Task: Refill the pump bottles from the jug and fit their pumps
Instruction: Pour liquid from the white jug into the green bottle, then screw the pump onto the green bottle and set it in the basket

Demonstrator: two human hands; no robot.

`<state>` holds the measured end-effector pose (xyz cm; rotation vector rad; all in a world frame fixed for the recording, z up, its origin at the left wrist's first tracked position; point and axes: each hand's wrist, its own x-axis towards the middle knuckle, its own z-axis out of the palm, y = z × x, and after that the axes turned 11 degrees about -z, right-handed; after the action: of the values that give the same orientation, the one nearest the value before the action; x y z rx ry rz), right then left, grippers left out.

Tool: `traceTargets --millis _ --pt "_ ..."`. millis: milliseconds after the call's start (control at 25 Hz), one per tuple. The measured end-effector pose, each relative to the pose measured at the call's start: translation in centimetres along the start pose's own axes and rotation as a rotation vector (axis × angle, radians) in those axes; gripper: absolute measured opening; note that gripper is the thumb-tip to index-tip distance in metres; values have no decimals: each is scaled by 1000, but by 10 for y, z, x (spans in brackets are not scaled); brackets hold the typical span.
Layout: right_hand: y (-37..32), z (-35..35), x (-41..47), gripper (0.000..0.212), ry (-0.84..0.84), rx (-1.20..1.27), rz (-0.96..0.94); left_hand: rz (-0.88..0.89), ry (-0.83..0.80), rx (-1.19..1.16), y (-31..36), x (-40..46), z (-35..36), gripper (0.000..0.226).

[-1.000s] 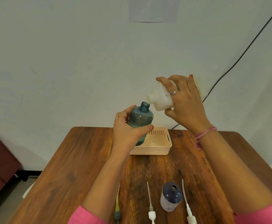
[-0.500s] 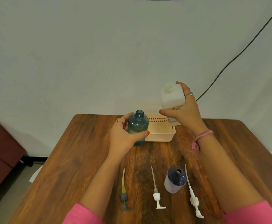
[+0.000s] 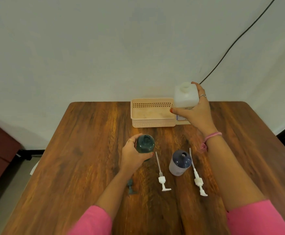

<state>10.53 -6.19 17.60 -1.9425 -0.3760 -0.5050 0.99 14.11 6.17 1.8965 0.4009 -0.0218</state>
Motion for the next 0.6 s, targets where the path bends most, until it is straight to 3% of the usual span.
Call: traceTargets --millis 600 --pt "47 -11 -52 103 36 -10 126 -172 -82 144 -46 6 34 71"
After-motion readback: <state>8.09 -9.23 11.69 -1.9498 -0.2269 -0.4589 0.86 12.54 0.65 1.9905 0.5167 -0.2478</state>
